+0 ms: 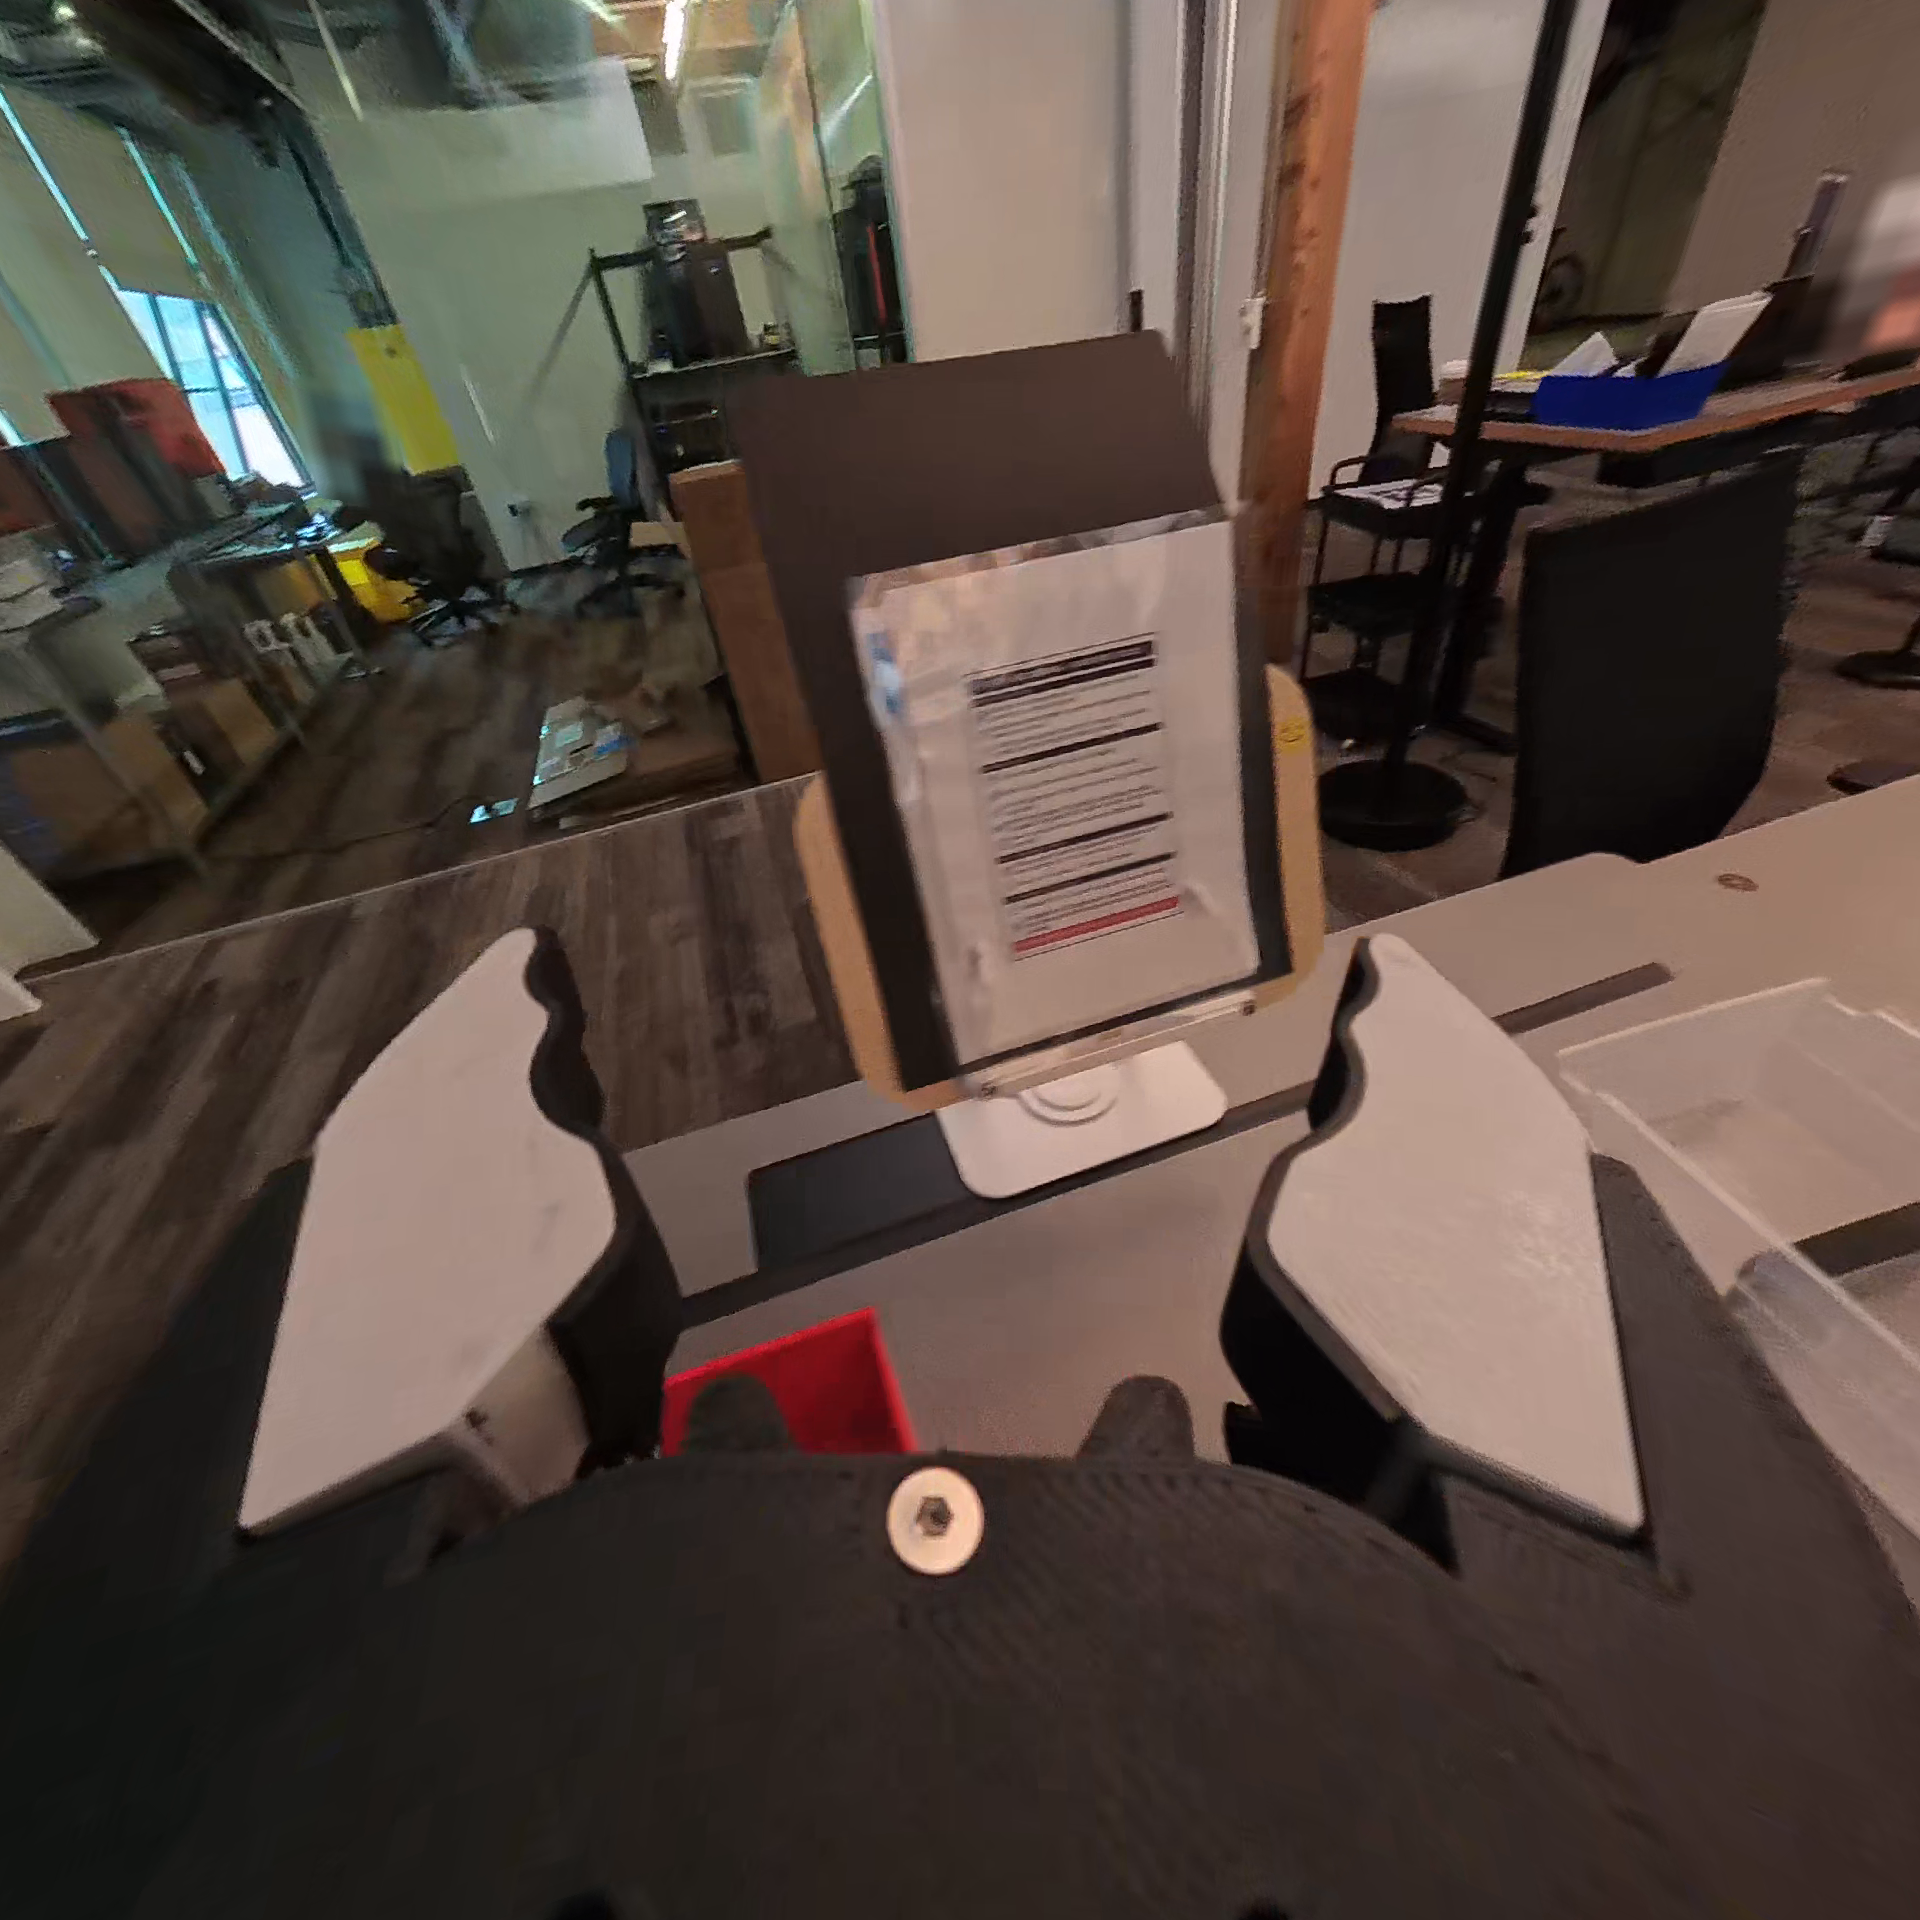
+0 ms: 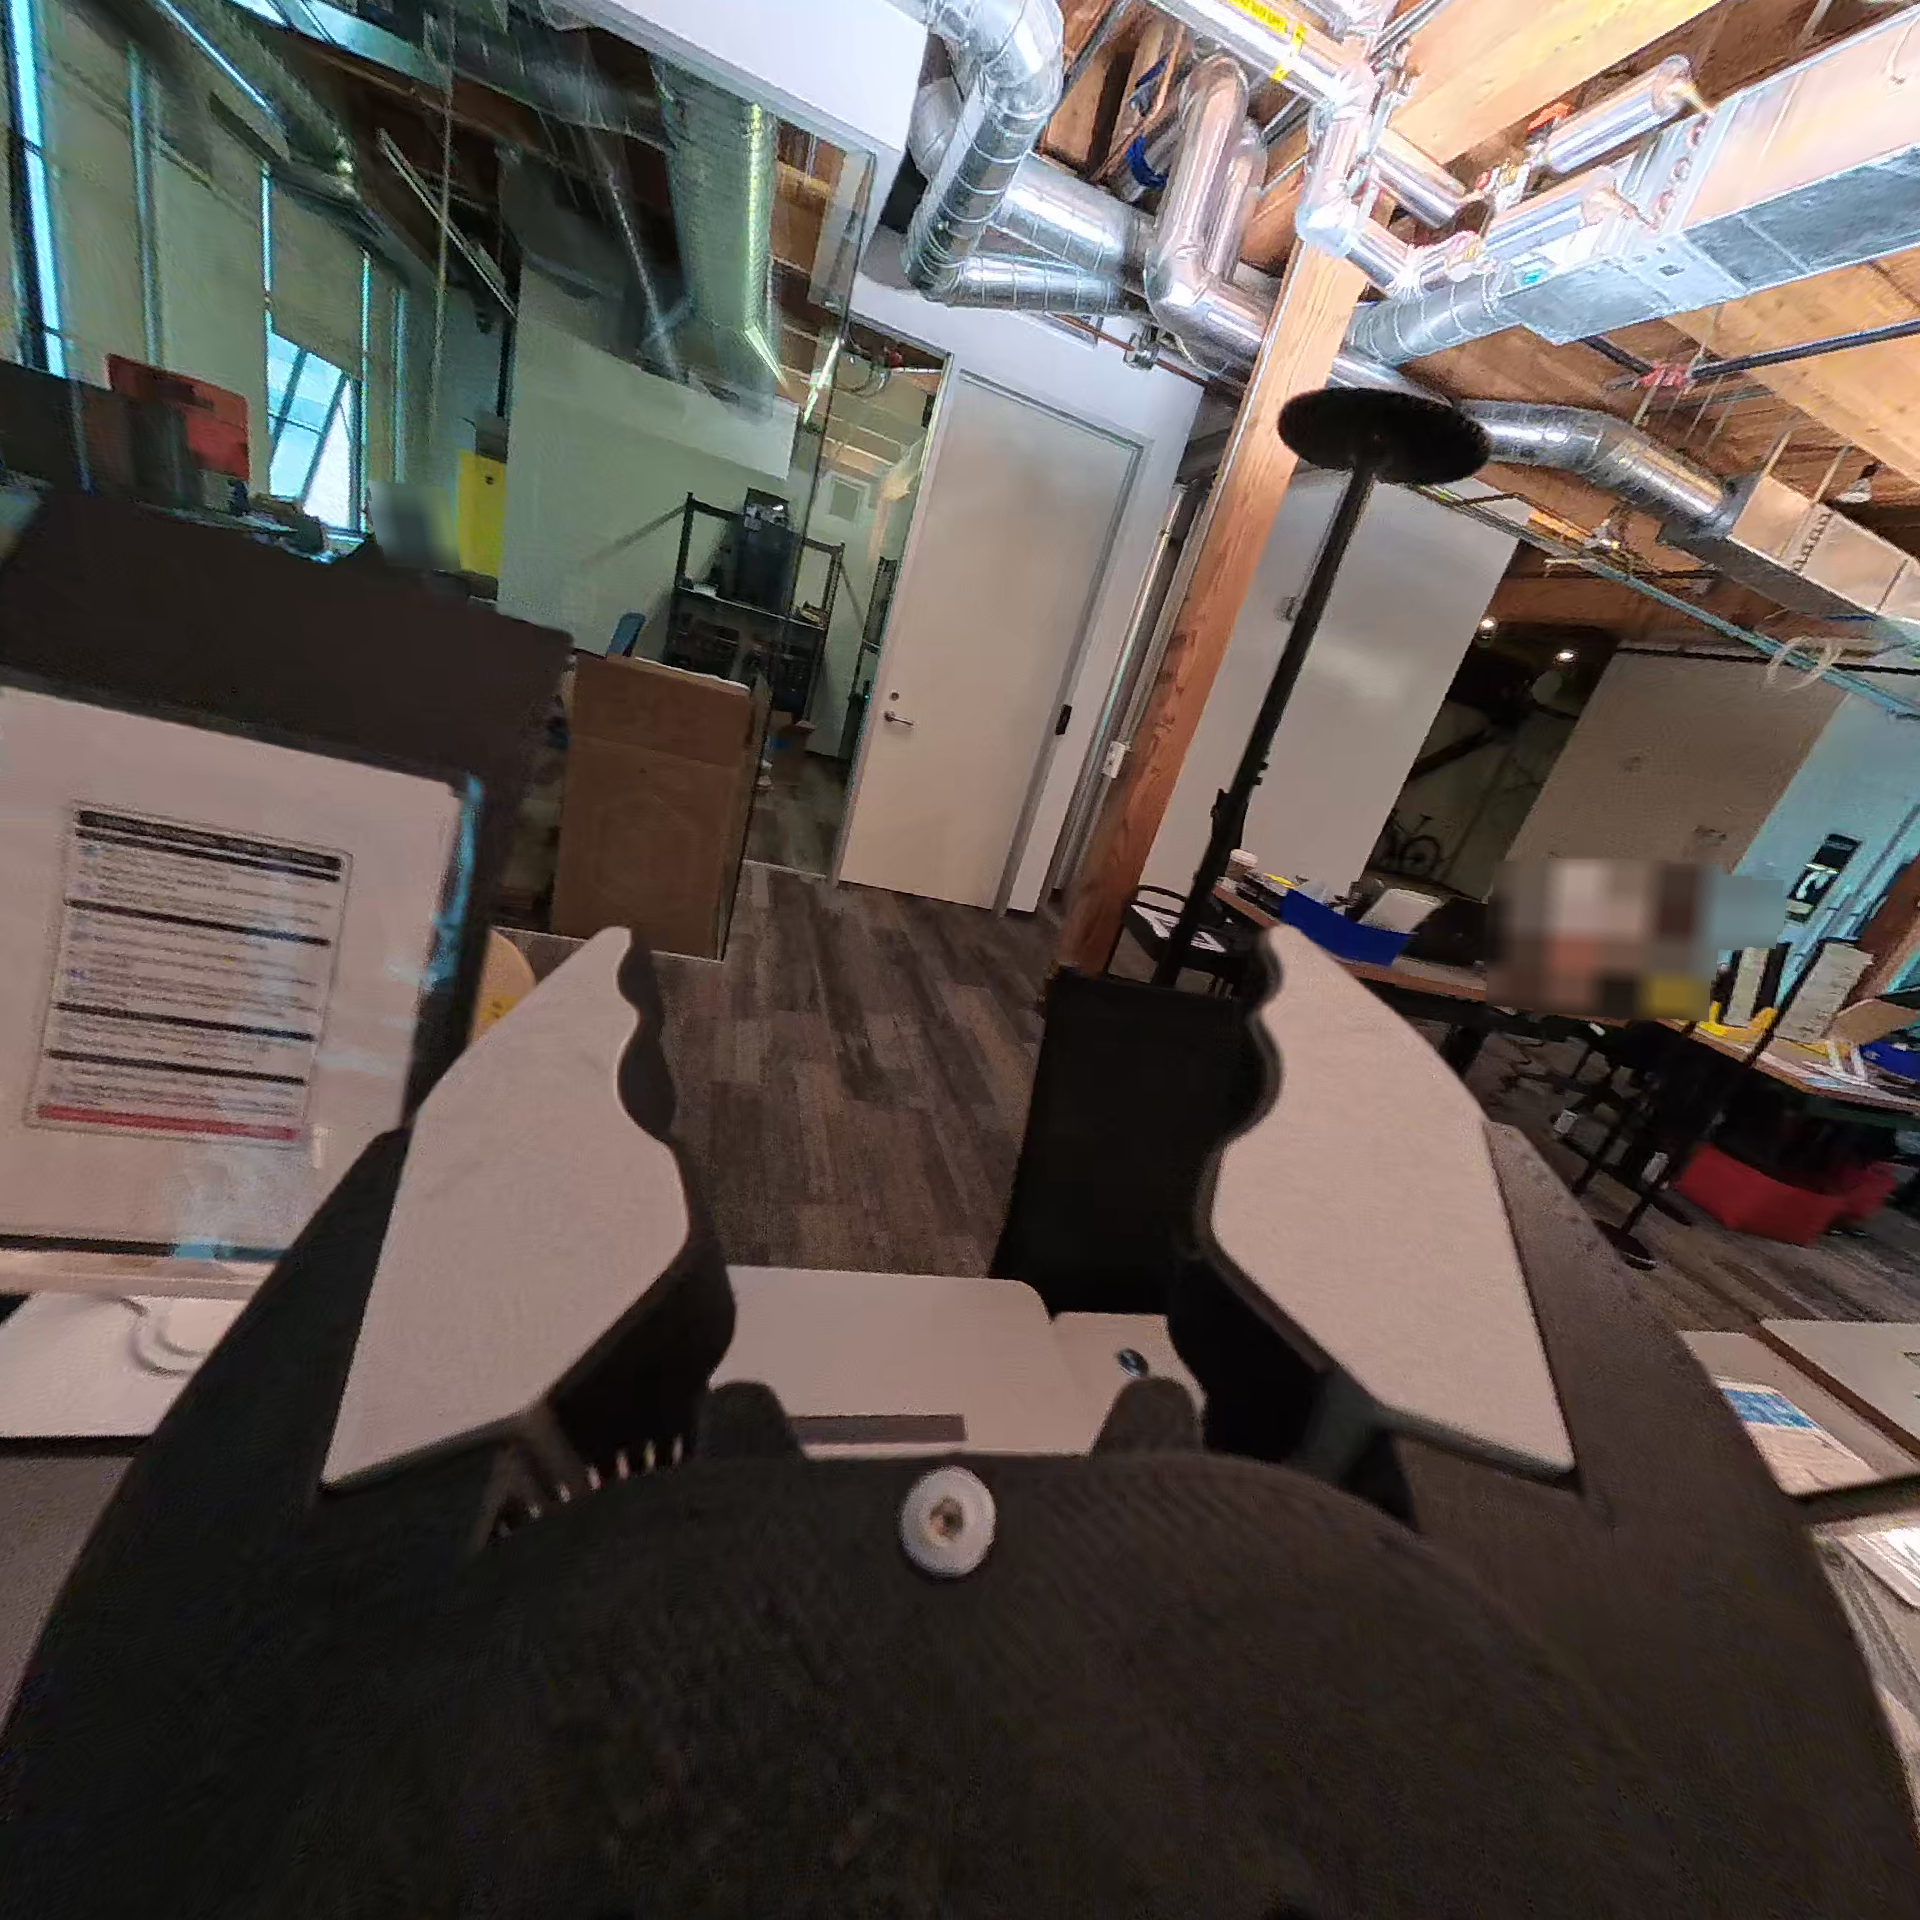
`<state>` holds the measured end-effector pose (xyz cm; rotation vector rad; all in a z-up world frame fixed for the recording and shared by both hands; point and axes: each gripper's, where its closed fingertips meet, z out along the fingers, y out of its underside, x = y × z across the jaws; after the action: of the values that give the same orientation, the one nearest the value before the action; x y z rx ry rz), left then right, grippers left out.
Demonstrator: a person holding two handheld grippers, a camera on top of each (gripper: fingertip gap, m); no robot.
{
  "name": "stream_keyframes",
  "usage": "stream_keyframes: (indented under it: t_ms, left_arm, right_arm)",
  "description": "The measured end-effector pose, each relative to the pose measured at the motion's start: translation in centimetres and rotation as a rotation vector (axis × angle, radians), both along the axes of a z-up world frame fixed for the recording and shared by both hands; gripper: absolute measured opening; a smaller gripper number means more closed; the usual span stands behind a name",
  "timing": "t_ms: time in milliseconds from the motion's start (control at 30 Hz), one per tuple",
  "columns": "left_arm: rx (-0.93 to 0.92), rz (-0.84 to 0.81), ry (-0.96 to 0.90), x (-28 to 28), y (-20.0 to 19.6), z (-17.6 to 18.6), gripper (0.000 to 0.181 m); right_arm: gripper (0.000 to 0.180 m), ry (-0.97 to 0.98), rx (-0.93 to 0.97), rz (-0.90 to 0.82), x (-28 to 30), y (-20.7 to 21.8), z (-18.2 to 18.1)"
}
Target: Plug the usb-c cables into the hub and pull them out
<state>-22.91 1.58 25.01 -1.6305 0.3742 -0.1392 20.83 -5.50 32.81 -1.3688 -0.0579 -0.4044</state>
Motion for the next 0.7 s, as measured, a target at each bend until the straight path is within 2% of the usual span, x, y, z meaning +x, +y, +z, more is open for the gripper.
stream_keyframes:
  t_ms: [133, 300, 433, 700]
  left_arm:
    - [0.018, 0.018, 0.07, 6.4, 0.9, -1.3, 0.145]
    - [0.035, 0.03, 0.07, 11.1, 1.6, -3.3, 0.145]
    - [-0.03, 0.035, -0.002, 12.0, 2.5, -5.7, 0.145]
    - [-0.129, 0.142, -0.019, 9.8, 4.9, -11.8, 0.145]
  right_arm:
    - [0.119, 0.053, 0.004, 0.056, -4.9, 1.7, 0.6]
    - [0.128, 0.102, -0.028, 0.084, -9.1, 4.6, -2.2]
    - [0.129, 0.117, -0.082, 0.096, -11.3, 6.7, -5.7]
    - [0.129, 0.169, -0.212, 0.095, -13.0, 9.7, -13.1]
